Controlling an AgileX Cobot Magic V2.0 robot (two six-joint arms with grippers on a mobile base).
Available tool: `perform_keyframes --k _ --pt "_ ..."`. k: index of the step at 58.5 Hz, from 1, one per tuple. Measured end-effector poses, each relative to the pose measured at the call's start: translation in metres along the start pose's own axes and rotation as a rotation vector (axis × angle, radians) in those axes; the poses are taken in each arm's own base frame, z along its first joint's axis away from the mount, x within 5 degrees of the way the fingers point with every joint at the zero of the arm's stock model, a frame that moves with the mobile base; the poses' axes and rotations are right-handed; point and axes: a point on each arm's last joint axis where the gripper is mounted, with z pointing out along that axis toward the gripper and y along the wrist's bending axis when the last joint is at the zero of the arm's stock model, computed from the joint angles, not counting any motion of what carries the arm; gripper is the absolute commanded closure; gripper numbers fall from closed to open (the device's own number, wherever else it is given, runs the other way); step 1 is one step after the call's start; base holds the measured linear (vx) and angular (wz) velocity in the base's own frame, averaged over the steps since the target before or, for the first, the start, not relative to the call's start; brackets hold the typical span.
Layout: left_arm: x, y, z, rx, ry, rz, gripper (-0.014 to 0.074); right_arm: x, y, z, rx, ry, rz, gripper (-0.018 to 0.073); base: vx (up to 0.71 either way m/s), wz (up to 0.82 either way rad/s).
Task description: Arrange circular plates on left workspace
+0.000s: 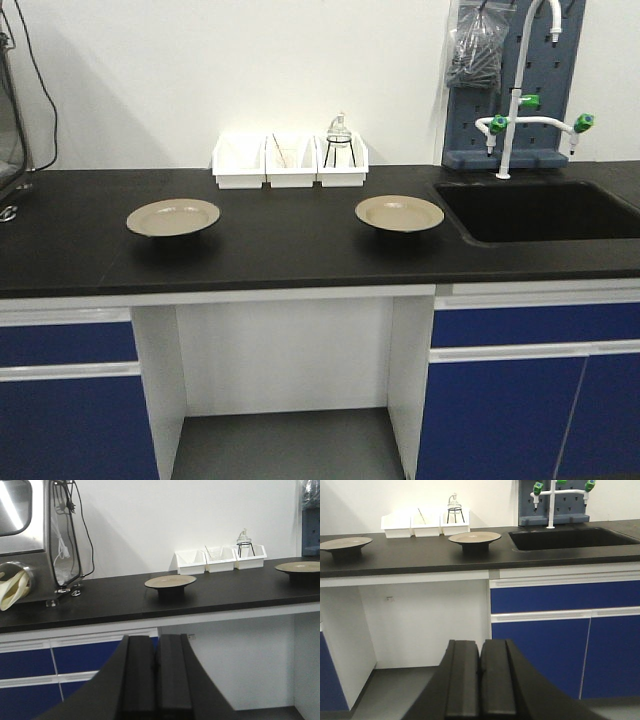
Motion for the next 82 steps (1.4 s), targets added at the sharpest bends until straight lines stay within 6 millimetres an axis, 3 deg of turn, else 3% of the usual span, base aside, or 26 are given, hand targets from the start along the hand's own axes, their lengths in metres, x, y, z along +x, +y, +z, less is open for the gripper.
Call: perform_keyframes --k 82 --pt "0.0000 0.0000 0.0000 0.000 0.000 0.000 0.0594 0.0000 0.0000 0.0000 0.000 0.000 0.000 0.0560 0.45 0.03"
